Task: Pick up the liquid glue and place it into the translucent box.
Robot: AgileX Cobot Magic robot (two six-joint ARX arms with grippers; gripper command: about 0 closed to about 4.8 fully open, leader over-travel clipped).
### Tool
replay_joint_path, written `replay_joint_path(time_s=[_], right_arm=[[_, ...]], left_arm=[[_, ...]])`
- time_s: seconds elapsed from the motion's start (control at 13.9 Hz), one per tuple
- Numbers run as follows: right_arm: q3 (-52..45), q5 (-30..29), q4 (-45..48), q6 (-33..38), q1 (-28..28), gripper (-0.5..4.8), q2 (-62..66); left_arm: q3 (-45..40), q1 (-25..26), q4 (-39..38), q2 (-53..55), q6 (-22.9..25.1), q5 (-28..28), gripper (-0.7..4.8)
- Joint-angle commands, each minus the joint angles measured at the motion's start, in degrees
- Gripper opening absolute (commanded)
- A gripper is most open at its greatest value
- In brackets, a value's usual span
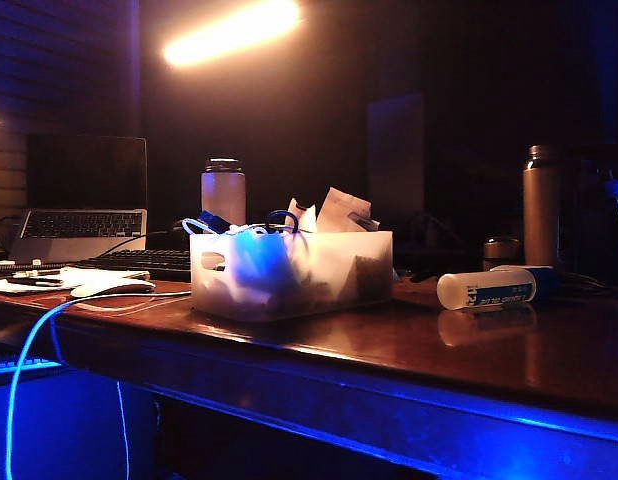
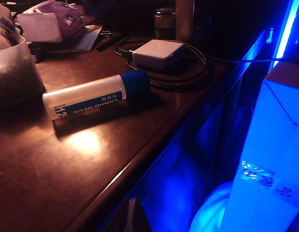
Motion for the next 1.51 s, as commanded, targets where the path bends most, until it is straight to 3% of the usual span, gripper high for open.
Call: replay_joint_path(time_s=[0.07, 0.36, 0.5, 0.65, 0.79, 1.01, 1.15, 1.22, 1.29, 1.36, 1.51], right_arm=[[-0.2, 0.1, -0.5, -0.1, 0.0, -0.01, -0.1], [-0.2, 0.0, -0.5, 0.3, 0.0, -0.01, -0.1], [0.1, 0.2, -0.4, 4.5, 0.0, -0.01, -0.1], [2.7, 0.3, -0.2, 12.2, 0.0, -0.01, -0.1], [7.6, 1.8, -0.3, 14.0, 0.0, -0.01, 0.0], [17.2, 6.1, -0.3, 13.8, 0.0, -0.02, 3.7], [23.3, 6.2, -0.1, 13.8, 0.0, -0.01, 10.8], [26.5, 6.1, -0.1, 13.8, 0.0, -0.01, 15.1], [31.3, 5.4, -0.3, 13.8, 0.0, -0.01, 21.8], [34.5, 4.5, -0.3, 13.7, 0.0, -0.01, 26.6], [41.2, 2.2, -0.3, 13.6, 0.0, -0.01, 37.0]], left_arm=[[-0.2, 0.0, -1.1, -0.2, 0.2, -0.2, -0.05], [-0.1, 0.0, -0.7, -0.2, -0.7, -0.2, -0.05], [2.4, -0.1, 6.4, -0.2, -4.3, 1.5, -0.05], [9.2, -0.1, 8.5, 0.3, -5.8, -1.6, -0.05], [18.1, 0.0, 8.4, 5.1, -5.2, -5.7, -0.05], [35.3, 0.0, 8.2, 24.1, 0.1, -2.8, -0.05], [52.1, -0.1, 0.7, 39.6, 2.9, 7.6, -0.05], [61.0, -0.2, -6.2, 46.3, 3.0, 13.4, -0.05], [73.1, -1.7, -17.2, 54.9, 6.3, 21.8, -0.05], [80.5, -4.1, -24.9, 59.9, 9.9, 24.5, -0.05], [92.9, -10.5, -38.9, 67.9, 15.1, 21.8, -0.05]])
